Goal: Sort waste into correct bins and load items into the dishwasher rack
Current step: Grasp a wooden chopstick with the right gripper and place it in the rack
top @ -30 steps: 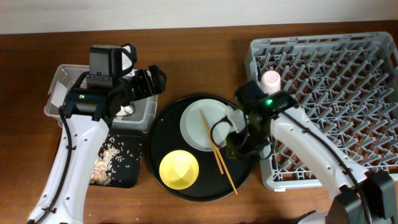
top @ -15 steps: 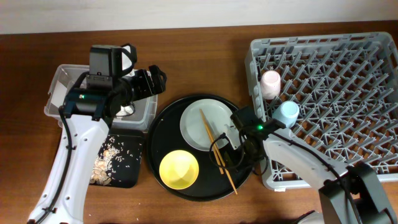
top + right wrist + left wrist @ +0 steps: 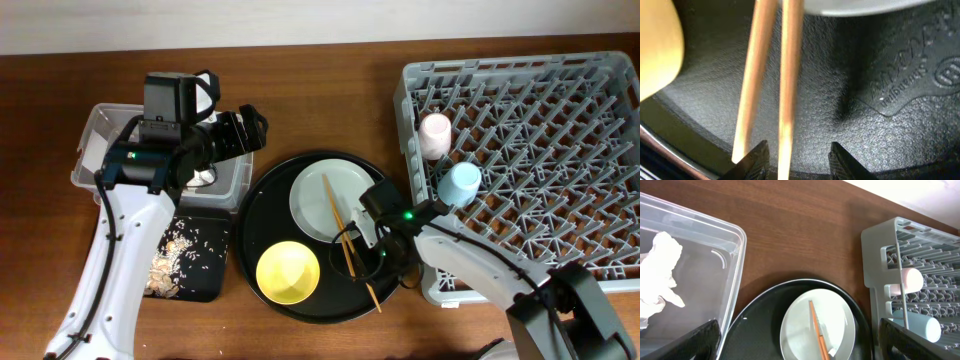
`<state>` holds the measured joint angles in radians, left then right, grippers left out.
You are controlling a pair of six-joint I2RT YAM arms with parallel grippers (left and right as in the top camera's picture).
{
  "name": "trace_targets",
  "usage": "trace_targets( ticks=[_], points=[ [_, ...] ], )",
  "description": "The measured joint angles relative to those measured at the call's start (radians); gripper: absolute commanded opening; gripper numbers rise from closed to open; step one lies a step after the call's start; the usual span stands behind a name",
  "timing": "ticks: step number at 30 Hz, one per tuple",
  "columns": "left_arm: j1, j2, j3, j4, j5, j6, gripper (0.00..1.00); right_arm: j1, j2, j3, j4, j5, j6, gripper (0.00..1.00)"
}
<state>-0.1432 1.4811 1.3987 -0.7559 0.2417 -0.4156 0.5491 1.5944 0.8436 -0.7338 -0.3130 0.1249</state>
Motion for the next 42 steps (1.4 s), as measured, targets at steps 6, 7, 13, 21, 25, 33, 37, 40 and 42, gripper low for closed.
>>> trace_targets(
  ticks=[6, 7, 13, 21, 25, 33, 37, 40, 42],
  points=[
    [0.0, 0.0, 0.0, 0.0, 0.0, 0.0, 0.99, 0.001, 0.0, -0.011, 0.022, 0.002, 0.009, 0.24],
    [0.0, 0.0, 0.0, 0.0, 0.0, 0.0, 0.99, 0.001, 0.0, -0.011, 0.021, 0.002, 0.01, 0.22],
    [0.0, 0.0, 0.0, 0.0, 0.0, 0.0, 0.99, 0.001, 0.0, -0.01, 0.015, 0.002, 0.02, 0.04],
    [0.0, 0.0, 0.0, -0.002, 0.0, 0.0, 0.99, -0.037, -0.007, 0.451, -0.343, 0.116, 0.002, 0.04],
    [0.0, 0.0, -0.002, 0.001, 0.0, 0.0, 0.99, -0.245, -0.017, 0.84, -0.546, 0.334, -0.117, 0.04],
    [0.0, 0.0, -0.002, 0.0, 0.0, 0.0, 0.99, -0.707, 0.102, 0.903, -0.524, 0.354, -0.434, 0.04],
    [0.0, 0.0, -0.002, 0.0, 0.0, 0.0, 0.99, -0.729, 0.219, 0.903, -0.507, 0.292, -0.481, 0.04],
    [0.0, 0.0, -0.002, 0.0, 0.0, 0.0, 0.99, -0.729, 0.285, 0.903, -0.468, 0.278, -0.489, 0.05],
    [0.0, 0.0, -0.002, 0.0, 0.0, 0.0, 0.99, -0.729, 0.324, 0.903, -0.441, 0.273, -0.487, 0.16]
  ],
)
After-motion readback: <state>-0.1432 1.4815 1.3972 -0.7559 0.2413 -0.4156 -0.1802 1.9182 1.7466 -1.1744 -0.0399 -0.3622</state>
